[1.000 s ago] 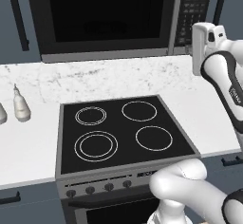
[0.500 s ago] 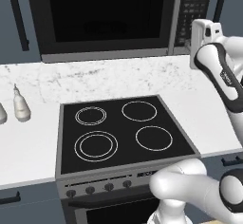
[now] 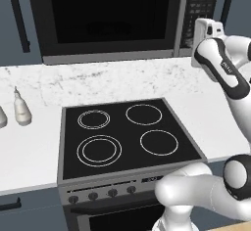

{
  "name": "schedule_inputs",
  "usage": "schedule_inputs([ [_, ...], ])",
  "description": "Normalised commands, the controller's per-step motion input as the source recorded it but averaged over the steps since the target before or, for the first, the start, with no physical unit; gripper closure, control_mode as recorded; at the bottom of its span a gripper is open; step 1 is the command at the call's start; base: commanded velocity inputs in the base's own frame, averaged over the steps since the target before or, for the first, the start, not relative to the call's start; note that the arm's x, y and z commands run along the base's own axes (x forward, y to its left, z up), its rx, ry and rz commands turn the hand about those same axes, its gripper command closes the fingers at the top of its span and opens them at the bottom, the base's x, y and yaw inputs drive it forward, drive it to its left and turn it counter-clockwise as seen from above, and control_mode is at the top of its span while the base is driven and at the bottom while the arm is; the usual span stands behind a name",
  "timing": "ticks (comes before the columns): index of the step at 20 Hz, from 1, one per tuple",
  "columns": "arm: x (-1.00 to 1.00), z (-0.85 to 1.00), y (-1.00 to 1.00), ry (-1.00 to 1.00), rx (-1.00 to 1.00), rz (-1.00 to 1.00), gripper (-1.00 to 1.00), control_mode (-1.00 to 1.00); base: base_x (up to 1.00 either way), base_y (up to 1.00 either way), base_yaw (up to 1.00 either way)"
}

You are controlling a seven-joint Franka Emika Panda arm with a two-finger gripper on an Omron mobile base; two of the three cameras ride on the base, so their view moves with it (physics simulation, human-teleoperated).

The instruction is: Open the microwave, place the bowl with waffle inside the microwave, then close the microwave door and turn it on.

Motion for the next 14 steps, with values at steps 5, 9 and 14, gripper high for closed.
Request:
schedule_inputs([
  [5,0.45,-0.19,-0.02,0.00,0.01,-0.01,1.00,-1.00,0.00,0.00,0.00],
  [9,0.11,-0.24,-0.22,-0.03,0.00,0.00,1.00,-1.00,0.00,0.00,0.00],
  [14,-0.71,0.16,-0.87,-0.14,0.00,0.00,1.00,-1.00,0.00,0.00,0.00],
])
